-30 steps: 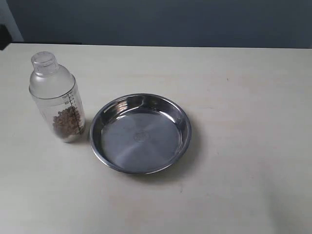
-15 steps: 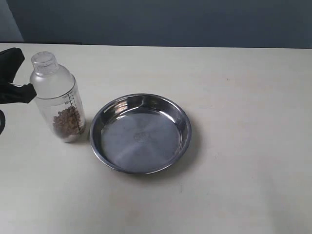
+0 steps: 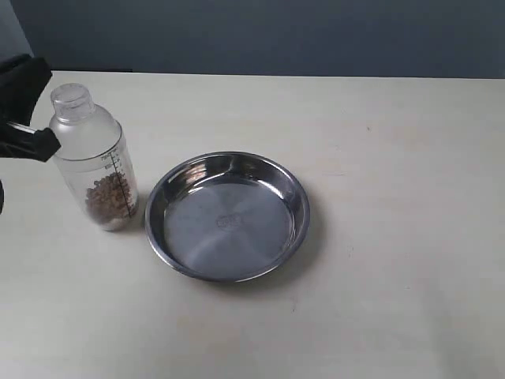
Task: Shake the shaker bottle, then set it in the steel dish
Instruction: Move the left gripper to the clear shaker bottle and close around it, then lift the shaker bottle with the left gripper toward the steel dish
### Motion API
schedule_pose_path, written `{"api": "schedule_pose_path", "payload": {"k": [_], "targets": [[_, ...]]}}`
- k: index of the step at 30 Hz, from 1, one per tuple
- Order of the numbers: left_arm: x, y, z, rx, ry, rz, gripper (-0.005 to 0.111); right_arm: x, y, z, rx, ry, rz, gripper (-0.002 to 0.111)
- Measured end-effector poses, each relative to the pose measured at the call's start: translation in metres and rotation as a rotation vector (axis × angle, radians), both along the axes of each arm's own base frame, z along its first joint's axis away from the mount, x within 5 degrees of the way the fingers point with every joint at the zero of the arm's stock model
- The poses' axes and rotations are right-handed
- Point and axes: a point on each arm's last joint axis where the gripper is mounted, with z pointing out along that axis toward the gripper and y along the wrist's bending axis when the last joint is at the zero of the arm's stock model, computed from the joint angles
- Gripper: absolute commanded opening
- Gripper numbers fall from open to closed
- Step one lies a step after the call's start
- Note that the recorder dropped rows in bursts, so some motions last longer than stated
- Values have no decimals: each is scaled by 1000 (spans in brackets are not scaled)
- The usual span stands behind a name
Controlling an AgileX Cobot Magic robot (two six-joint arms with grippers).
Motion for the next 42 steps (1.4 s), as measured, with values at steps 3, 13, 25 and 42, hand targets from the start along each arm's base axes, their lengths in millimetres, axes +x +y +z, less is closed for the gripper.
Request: {"api": "schedule_pose_path", "payload": {"k": [3,13,25,42], "targets": [[4,1,5,20,-5,15,106,0,0,0,0,0,0,-1],[29,1,-28,35,182,12,106,0,0,0,0,0,0,-1],[54,1,-77,5,229,-2,106,0,0,0,0,0,0,-1],[62,4,-144,31,415,31,105,0,0,0,0,0,0,-1]]}}
